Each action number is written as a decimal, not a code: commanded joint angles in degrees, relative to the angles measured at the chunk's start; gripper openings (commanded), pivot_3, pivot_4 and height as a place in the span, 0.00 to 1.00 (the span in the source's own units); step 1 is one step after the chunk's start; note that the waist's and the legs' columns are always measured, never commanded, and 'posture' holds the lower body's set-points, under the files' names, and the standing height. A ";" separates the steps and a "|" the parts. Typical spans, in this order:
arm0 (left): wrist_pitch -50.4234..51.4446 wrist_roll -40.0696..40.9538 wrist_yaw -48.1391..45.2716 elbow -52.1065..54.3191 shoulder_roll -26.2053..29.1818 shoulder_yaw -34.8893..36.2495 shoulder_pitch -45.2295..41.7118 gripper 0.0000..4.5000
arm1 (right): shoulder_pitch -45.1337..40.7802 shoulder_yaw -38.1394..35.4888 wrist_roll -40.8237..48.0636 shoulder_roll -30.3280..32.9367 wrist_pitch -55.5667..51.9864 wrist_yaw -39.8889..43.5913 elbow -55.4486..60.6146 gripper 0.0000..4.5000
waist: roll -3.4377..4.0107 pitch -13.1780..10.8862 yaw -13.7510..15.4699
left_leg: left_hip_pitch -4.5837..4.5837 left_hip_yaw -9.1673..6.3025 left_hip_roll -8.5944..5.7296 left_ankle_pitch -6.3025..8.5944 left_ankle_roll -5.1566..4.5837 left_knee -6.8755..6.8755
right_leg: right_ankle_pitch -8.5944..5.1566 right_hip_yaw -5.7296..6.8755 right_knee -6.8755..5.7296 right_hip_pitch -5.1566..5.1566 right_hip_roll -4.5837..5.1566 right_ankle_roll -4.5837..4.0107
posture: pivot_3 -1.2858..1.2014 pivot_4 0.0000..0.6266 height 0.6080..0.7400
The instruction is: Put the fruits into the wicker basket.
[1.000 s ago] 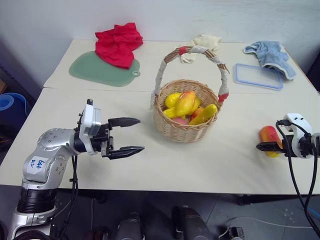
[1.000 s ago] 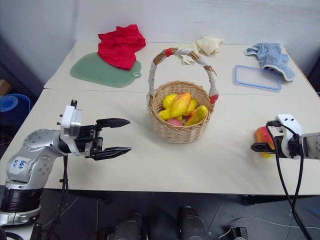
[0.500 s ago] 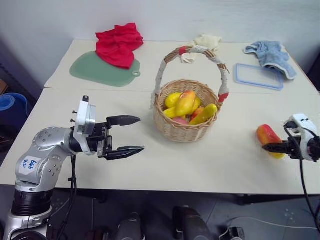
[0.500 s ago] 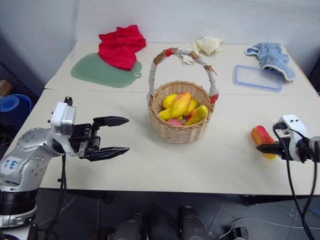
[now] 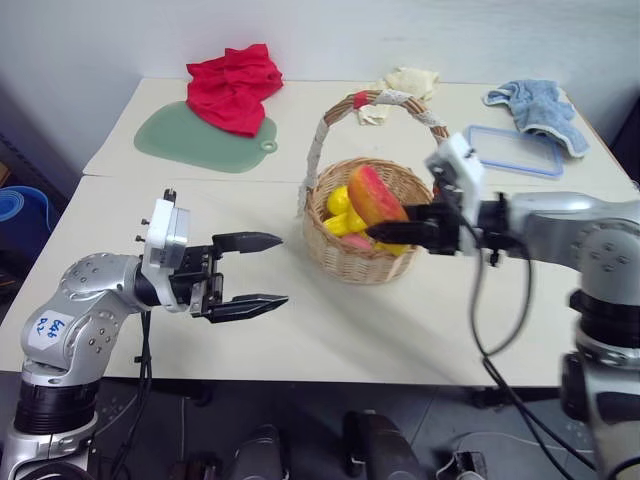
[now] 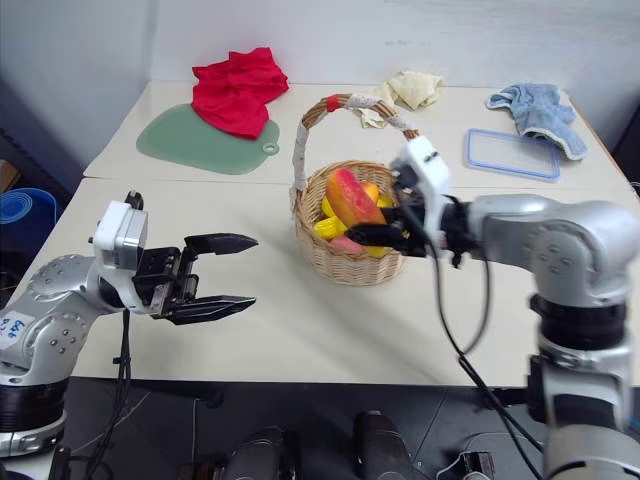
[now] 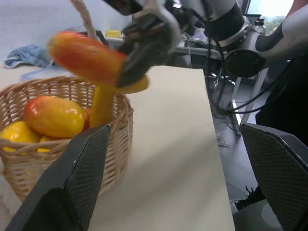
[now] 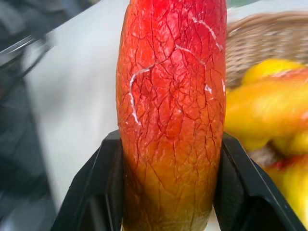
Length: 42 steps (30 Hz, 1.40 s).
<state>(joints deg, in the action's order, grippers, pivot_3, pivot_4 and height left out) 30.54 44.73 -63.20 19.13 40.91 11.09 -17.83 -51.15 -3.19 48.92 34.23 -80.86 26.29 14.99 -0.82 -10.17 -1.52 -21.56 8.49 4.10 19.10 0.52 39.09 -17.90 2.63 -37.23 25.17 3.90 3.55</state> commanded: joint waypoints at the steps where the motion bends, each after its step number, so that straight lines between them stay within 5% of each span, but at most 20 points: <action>1: -1.30 -0.54 0.95 -0.19 0.60 1.95 0.71 1.00 | -3.16 -0.62 -4.00 -3.77 0.08 -6.35 -0.49 0.42 | 0.00 0.00 0.03 | -0.12 0.00 -0.04 -0.01 -0.02 0.00 | 0.00 0.02 -0.23 0.16 0.06 0.00 | 0.52 0.24 1.00; 2: -1.43 -0.60 1.23 -0.21 0.62 2.20 0.99 1.00 | -3.51 -0.62 -5.05 -4.94 0.77 -7.52 -0.61 0.42 | 0.00 0.00 0.04 | -0.29 -0.02 -0.09 -0.03 -0.06 0.03 | 0.00 0.06 -0.33 0.30 0.12 0.00 | 0.52 0.24 1.00; 6: -2.06 -0.62 1.63 -0.20 0.64 2.65 1.87 1.00 | -4.13 1.93 -7.40 -4.89 3.10 -6.28 -0.06 0.70 | 0.00 0.00 -0.15 | -0.51 -0.05 -0.21 -0.07 -0.17 0.09 | 0.03 0.13 -0.30 0.41 0.24 0.05 | 0.52 0.24 1.00; 10: -2.10 -0.14 2.83 0.39 0.10 3.29 2.88 1.00 | -1.36 1.52 -4.52 -2.38 11.45 4.19 5.62 0.99 | 0.00 0.00 -0.15 | -0.51 -0.05 -0.26 -0.10 -0.22 0.09 | 0.04 0.13 -0.26 0.41 0.26 0.08 | 0.52 0.24 1.00; 14: -1.28 1.07 4.38 1.89 -0.61 3.67 4.60 1.00 | 10.80 -5.26 -1.48 4.50 22.88 19.91 11.60 0.99 | -0.07 0.04 0.34 | -0.52 -0.16 -0.23 -0.09 -0.22 0.02 | 0.05 0.20 -0.23 0.36 0.22 0.10 | 0.52 0.24 1.00; 20: -1.30 2.04 5.83 3.23 -0.53 5.21 5.09 1.00 | 30.17 -17.67 -3.06 15.55 32.82 32.91 8.91 0.99 | -0.10 0.05 1.29 | -0.54 -0.04 -0.46 -0.06 -0.51 0.03 | 0.24 0.18 0.31 0.24 0.32 0.44 | 0.52 0.24 1.00; 24: -1.05 2.68 6.26 3.10 -0.86 5.23 4.65 1.00 | 28.32 -13.99 -14.25 18.61 47.54 35.94 -6.51 0.99 | -0.13 0.03 0.36 | -0.13 0.18 -0.48 -0.13 -0.60 0.04 | 0.41 0.19 0.34 -0.06 0.27 0.48 | 0.52 0.24 1.00; 27: -1.46 2.37 6.52 3.31 -1.31 4.34 4.24 1.00 | 19.36 -8.59 -19.63 14.91 56.67 36.97 -17.21 0.99 | -0.10 0.02 -0.75 | 0.51 0.22 -0.36 -0.08 -0.51 -0.10 | 0.38 0.11 0.49 -0.66 -0.13 0.43 | 0.52 0.24 1.00; 33: -1.07 2.46 7.00 3.80 -1.72 3.21 3.04 1.00 | 5.39 -2.26 -23.53 8.07 64.80 42.96 -33.19 0.99 | -0.05 -0.01 -1.21 | 0.37 0.16 -0.02 -0.08 -0.25 -0.12 | 0.28 -0.30 0.35 -0.42 -0.27 0.21 | 0.52 0.24 1.00; 38: -0.92 2.53 7.09 3.72 -1.40 3.15 2.75 1.00 | -1.61 0.50 -24.71 4.64 66.49 48.87 -42.47 0.72 | -0.03 -0.02 -0.99 | 0.36 0.19 0.02 -0.07 -0.24 -0.07 | 0.26 -0.30 0.34 -0.42 -0.26 0.19 | 0.52 0.24 1.00; 42: -0.79 2.77 7.29 4.11 -1.23 3.48 3.34 1.00 | -2.95 -0.88 -22.38 3.96 63.20 51.78 -43.56 0.40 | -0.03 -0.02 -0.26 | 0.36 0.19 0.00 -0.06 -0.25 -0.05 | 0.26 -0.30 0.34 -0.44 -0.23 0.18 | 0.52 0.24 1.00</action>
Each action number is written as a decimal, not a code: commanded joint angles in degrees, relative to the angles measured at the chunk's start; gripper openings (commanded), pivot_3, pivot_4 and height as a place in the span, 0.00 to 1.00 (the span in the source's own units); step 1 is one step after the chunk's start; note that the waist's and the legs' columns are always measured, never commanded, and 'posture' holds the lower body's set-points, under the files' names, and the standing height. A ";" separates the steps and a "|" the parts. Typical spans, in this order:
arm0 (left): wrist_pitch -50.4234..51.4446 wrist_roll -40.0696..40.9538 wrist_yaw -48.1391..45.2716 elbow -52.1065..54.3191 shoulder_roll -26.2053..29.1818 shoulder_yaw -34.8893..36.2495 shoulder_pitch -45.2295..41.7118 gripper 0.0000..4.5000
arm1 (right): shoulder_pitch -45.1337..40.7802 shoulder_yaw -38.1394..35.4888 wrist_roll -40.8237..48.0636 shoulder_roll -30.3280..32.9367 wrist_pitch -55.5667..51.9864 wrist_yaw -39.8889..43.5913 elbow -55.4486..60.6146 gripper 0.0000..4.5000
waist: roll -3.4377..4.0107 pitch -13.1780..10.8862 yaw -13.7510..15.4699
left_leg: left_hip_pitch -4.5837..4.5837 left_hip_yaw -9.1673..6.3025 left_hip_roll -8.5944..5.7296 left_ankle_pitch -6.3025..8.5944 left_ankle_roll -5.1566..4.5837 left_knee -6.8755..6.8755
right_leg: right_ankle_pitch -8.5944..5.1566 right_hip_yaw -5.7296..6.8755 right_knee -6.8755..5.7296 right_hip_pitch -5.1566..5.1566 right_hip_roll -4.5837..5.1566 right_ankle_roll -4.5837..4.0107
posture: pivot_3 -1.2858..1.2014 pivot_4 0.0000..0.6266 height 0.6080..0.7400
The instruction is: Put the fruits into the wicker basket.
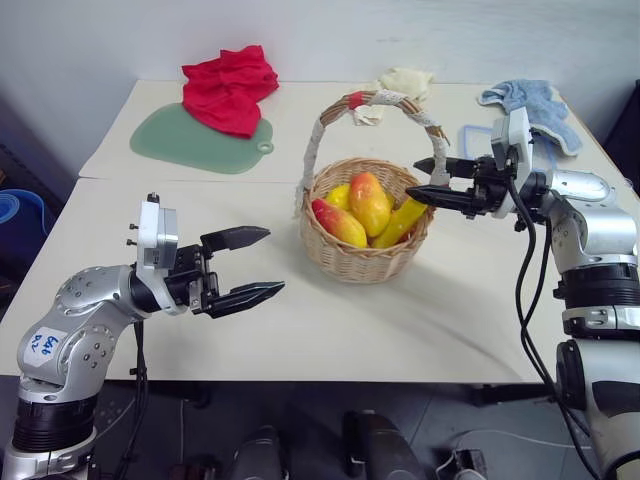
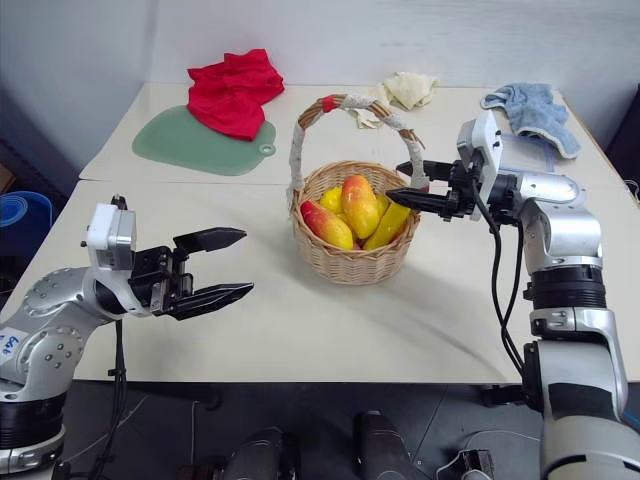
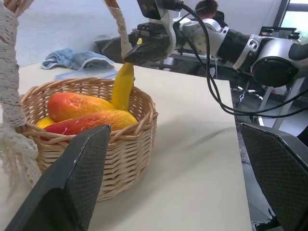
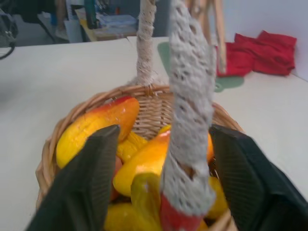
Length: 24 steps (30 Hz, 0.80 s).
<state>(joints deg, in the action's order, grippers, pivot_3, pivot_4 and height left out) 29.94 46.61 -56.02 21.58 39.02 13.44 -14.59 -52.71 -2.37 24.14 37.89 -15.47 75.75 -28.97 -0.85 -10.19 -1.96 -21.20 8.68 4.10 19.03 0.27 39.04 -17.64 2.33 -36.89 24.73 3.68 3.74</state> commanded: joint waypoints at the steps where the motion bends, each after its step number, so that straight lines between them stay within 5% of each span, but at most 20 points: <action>1: -0.24 0.88 0.08 1.76 0.71 1.20 0.41 1.00 | -1.21 -1.98 2.91 0.45 -3.12 2.96 0.83 0.33 | 0.00 0.00 0.25 | 0.00 0.00 -0.02 0.00 0.00 0.00 | 0.00 0.00 -0.01 0.00 0.02 0.00 | 0.52 0.24 1.00; 5: -0.52 0.72 0.02 1.73 0.72 1.05 0.83 1.00 | 0.78 -2.34 2.99 1.17 -3.83 3.80 2.66 0.04 | 0.00 0.00 0.25 | 0.00 0.00 -0.03 0.01 0.00 0.00 | 0.00 0.02 -0.02 0.01 0.12 0.00 | 0.52 0.24 1.00; 12: -1.36 -0.33 -1.75 -0.92 0.22 -0.90 -1.26 1.00 | 6.72 -9.79 6.34 3.48 -7.00 -3.86 13.58 0.04 | 0.00 0.00 0.55 | -0.02 -0.04 -0.09 0.02 0.01 0.00 | 0.00 0.10 -0.02 0.00 0.21 0.00 | 0.52 0.24 1.00; 19: -2.66 -1.62 -4.92 -4.72 -1.47 -4.55 -3.84 1.00 | 23.40 -30.45 12.73 9.50 -17.60 -20.33 32.25 0.04 | 0.03 -0.02 1.48 | -0.08 -0.13 -0.22 0.03 -0.02 -0.03 | 0.00 0.25 0.02 0.00 0.38 0.01 | 0.52 0.24 1.00; 24: -3.97 -3.44 -8.70 -9.47 -3.19 -8.24 -8.16 1.00 | 33.96 -41.57 10.41 11.33 -17.16 -27.73 34.93 0.04 | 0.05 -0.01 1.76 | 0.00 -0.10 -0.29 0.02 -0.02 0.00 | 0.00 0.21 0.02 -0.08 0.20 0.01 | 0.52 0.24 1.00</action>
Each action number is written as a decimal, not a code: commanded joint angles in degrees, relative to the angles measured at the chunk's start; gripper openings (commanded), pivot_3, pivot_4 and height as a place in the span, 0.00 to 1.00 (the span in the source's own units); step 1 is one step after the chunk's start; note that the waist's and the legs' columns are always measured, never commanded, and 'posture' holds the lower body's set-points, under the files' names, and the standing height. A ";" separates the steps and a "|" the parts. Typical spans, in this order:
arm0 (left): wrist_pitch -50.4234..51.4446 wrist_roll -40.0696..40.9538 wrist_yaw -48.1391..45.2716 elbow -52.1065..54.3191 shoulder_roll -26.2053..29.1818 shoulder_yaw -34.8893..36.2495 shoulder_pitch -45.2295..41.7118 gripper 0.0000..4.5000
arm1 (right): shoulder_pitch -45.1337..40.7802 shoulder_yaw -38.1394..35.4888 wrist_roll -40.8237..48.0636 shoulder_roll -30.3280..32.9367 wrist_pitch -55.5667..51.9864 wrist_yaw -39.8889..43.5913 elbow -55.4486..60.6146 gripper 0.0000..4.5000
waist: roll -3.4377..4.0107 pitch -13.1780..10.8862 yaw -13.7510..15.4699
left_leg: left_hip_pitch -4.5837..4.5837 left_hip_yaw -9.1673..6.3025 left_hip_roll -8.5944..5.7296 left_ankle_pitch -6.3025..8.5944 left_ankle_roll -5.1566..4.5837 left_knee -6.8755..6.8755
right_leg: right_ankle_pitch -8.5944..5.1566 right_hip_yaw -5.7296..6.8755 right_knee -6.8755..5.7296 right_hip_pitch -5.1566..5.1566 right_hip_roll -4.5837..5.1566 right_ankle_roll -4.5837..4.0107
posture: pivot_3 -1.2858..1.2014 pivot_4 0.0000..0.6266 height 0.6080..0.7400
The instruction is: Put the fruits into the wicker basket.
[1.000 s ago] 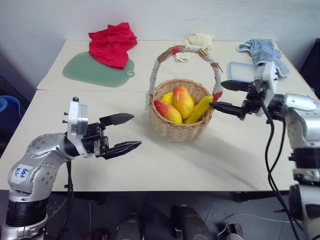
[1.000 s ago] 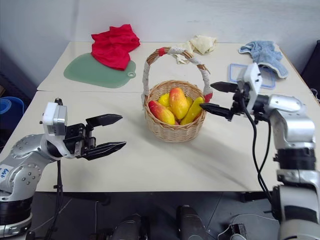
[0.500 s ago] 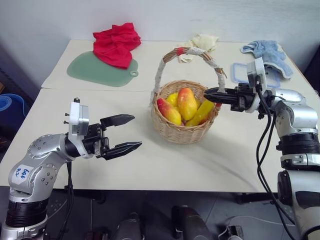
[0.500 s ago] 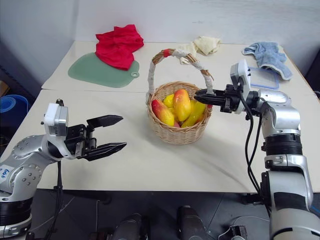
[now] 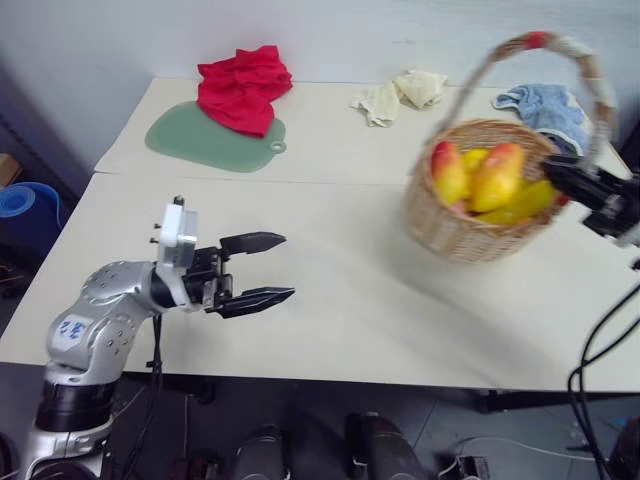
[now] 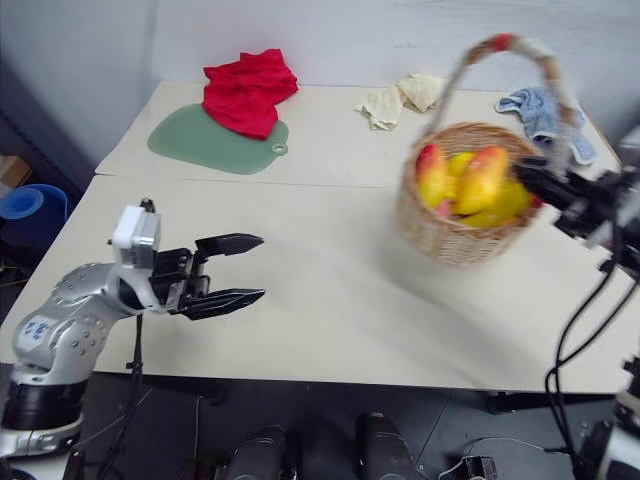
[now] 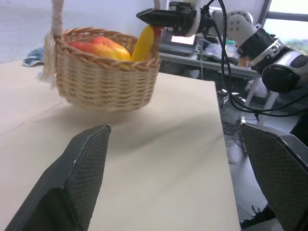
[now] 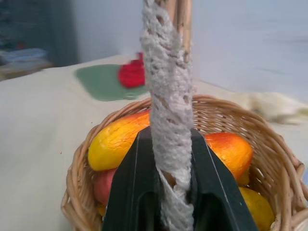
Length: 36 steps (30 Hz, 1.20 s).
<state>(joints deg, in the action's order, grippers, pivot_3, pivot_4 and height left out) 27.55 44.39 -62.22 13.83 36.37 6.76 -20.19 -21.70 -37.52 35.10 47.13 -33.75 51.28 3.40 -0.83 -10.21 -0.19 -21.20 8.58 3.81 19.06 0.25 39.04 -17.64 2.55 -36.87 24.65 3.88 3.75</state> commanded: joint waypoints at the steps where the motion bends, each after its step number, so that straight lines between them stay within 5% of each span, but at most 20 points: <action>1: -1.97 -1.65 -3.39 -2.72 -0.83 -2.33 -3.56 1.00 | 4.64 -7.13 -0.98 2.23 1.34 -3.80 2.34 0.04 | 0.02 0.01 -0.01 | 0.03 0.03 -0.04 0.00 -0.01 0.00 | 0.01 -0.06 -0.01 0.00 -0.21 0.01 | 0.52 0.24 1.00; 9: -4.69 -4.35 -7.68 -8.57 -3.67 -5.31 -9.82 1.00 | 5.22 -7.55 -4.75 2.87 9.98 -6.47 -16.21 0.04 | 0.06 0.03 -1.14 | 0.13 0.19 -0.08 -0.02 0.01 -0.01 | 0.01 -0.25 -0.06 0.00 -0.43 0.02 | 0.52 0.24 1.00; 17: -4.87 -5.59 -7.99 -9.45 -3.56 -4.74 -9.45 1.00 | 10.26 -9.69 -4.09 5.36 12.80 -4.04 -15.46 0.65 | 0.07 0.04 -1.37 | 0.13 0.18 0.01 -0.04 0.04 -0.02 | 0.01 -0.35 -0.06 0.01 -0.43 0.03 | 0.52 0.24 1.00; 22: -6.75 -7.67 -6.95 -10.75 -3.45 -3.92 -9.09 1.00 | 22.98 -16.97 -5.26 5.42 15.16 -0.76 -3.94 0.99 | 0.09 0.04 -0.73 | 0.11 0.09 0.01 -0.03 0.03 -0.04 | -0.03 -0.37 -0.03 -0.01 -0.41 0.11 | 0.52 0.24 1.00; 29: -11.39 -11.34 -8.04 -11.96 -1.22 -3.15 -5.49 1.00 | 42.18 -22.53 -7.50 0.51 21.94 6.23 8.15 0.99 | 0.09 0.05 -0.16 | 0.17 0.09 -0.04 0.01 0.05 -0.06 | 0.02 -0.39 0.09 -0.13 -0.48 0.19 | 0.52 0.24 1.00; 33: -18.08 -15.29 -8.47 -13.90 0.89 -1.96 -0.29 1.00 | 53.01 -14.54 -7.80 -3.80 31.22 19.16 13.02 0.99 | 0.09 0.05 -0.22 | 0.27 0.11 -0.01 0.02 0.05 -0.13 | 0.01 -0.42 0.09 -0.17 -0.47 0.18 | 0.52 0.24 1.00; 36: -22.04 -18.99 -7.26 -15.68 2.20 -1.81 3.23 1.00 | 48.84 -5.14 -8.25 -4.23 35.22 21.19 10.14 0.99 | -0.01 0.04 -1.11 | 0.44 0.16 0.04 0.05 0.02 -0.16 | 0.01 -0.45 0.08 -0.27 -0.43 0.17 | 0.52 0.24 1.00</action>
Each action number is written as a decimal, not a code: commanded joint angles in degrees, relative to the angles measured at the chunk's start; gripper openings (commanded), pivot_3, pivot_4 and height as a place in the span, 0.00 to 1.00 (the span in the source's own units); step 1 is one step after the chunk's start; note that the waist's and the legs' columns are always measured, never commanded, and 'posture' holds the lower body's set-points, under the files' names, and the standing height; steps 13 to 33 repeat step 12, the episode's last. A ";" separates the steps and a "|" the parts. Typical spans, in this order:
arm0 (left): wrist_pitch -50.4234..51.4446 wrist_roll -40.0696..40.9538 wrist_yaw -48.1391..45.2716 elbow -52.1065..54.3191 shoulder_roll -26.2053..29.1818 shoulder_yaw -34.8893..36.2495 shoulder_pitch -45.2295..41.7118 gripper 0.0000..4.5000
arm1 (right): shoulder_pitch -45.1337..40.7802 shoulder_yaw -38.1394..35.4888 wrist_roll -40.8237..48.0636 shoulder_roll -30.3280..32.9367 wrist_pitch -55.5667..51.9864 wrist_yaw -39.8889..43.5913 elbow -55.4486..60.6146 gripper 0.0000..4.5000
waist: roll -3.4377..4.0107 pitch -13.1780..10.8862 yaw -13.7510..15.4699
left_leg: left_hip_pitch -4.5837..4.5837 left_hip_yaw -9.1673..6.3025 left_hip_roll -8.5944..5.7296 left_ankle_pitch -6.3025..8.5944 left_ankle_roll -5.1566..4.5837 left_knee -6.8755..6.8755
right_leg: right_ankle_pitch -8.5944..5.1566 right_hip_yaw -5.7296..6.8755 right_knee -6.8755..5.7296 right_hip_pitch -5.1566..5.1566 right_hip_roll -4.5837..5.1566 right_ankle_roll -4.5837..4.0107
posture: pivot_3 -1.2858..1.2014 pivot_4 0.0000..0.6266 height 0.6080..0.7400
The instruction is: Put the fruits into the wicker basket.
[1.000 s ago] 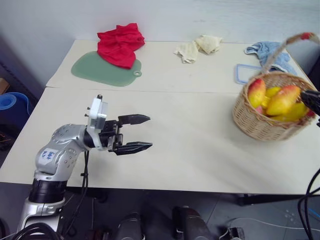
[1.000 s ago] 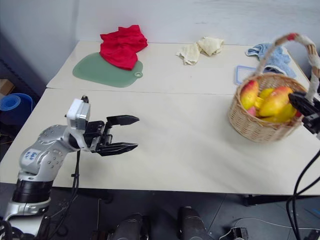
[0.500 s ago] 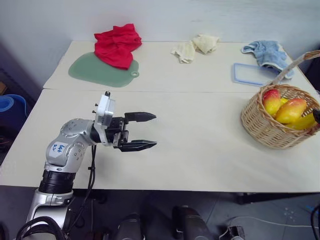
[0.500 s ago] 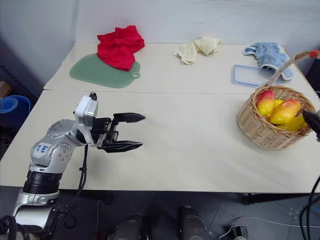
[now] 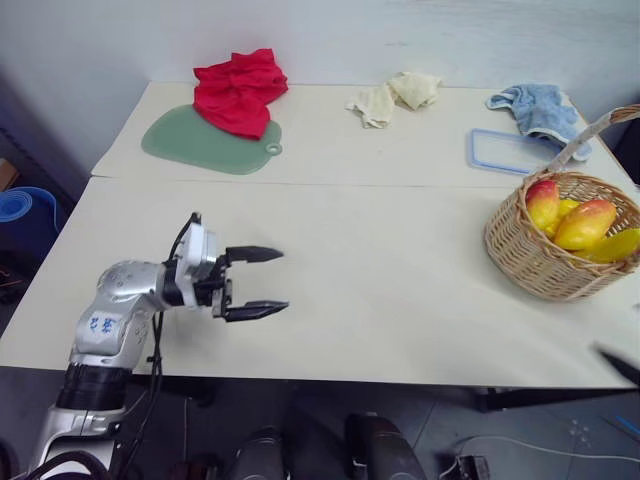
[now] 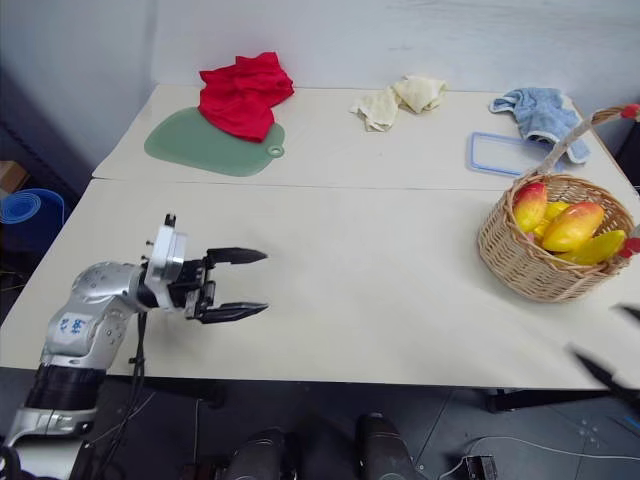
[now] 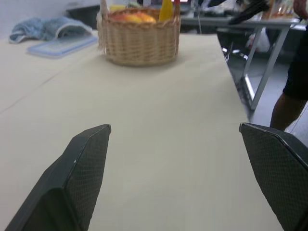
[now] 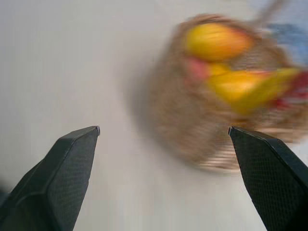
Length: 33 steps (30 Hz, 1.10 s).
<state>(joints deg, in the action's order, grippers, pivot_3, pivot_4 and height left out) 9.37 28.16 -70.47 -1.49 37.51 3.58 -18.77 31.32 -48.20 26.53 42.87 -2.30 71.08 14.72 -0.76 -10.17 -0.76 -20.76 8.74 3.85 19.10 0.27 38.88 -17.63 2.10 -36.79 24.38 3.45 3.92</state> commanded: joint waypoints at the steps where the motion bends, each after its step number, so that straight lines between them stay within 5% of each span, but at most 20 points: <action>1: -5.74 -3.81 1.60 0.11 1.15 1.68 3.40 1.00 | -7.81 9.23 -0.72 0.06 5.57 1.29 -3.13 0.99 | -0.11 -0.02 -0.92 | 0.13 0.03 0.01 0.02 -0.04 -0.02 | 0.01 -0.01 0.00 -0.11 0.07 0.00 | 0.52 0.24 1.00; 11: -14.84 -11.25 9.26 1.39 -0.16 1.15 10.79 1.00 | -32.77 34.90 -7.73 -4.93 16.35 1.38 -16.31 0.99 | -0.12 -0.03 -0.03 | 0.56 -0.13 -0.04 -0.03 0.05 -0.65 | -0.11 0.40 0.20 -0.43 0.64 -0.24 | 0.52 0.24 1.00; 33: -14.48 -10.72 8.93 1.05 -0.26 1.05 10.68 1.00 | -33.37 35.57 -7.82 -5.09 16.66 1.03 -16.97 0.99 | -0.12 -0.03 -0.03 | 0.56 -0.13 -0.04 -0.03 0.04 -0.64 | -0.11 0.41 0.21 -0.44 0.65 -0.24 | 0.52 0.24 1.00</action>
